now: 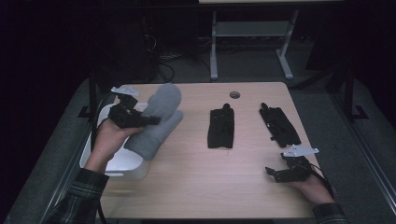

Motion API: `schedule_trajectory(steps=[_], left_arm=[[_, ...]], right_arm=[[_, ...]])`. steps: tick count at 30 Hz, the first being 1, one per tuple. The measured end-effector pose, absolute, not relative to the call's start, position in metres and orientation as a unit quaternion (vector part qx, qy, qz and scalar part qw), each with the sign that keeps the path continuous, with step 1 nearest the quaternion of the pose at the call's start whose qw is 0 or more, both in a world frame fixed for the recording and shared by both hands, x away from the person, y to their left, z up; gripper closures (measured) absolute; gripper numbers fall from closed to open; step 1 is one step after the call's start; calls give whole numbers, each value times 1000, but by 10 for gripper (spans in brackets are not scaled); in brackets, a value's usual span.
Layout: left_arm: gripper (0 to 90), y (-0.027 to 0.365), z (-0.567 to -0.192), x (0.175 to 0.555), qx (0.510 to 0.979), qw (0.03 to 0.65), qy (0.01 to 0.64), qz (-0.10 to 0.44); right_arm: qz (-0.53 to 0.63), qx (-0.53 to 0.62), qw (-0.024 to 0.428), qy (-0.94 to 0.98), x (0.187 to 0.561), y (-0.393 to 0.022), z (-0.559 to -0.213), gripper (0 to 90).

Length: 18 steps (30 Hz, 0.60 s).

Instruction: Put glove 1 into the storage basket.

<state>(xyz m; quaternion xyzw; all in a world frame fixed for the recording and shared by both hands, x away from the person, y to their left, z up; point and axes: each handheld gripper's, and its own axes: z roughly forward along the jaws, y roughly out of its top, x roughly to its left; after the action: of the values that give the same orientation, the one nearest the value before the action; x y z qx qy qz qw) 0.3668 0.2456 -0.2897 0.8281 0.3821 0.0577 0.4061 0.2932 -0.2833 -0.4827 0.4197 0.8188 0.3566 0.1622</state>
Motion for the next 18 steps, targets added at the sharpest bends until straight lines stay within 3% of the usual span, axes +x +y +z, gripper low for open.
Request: schedule_trajectory(steps=[8,18], left_arm=[[724,290,-287,364,818,390,415,79],[724,330,-317,368,801,375,462,71]], right_arm=[[356,420,163,819,293,-283,-483,110],[356,422,164,818,293,-283,-483,110]])
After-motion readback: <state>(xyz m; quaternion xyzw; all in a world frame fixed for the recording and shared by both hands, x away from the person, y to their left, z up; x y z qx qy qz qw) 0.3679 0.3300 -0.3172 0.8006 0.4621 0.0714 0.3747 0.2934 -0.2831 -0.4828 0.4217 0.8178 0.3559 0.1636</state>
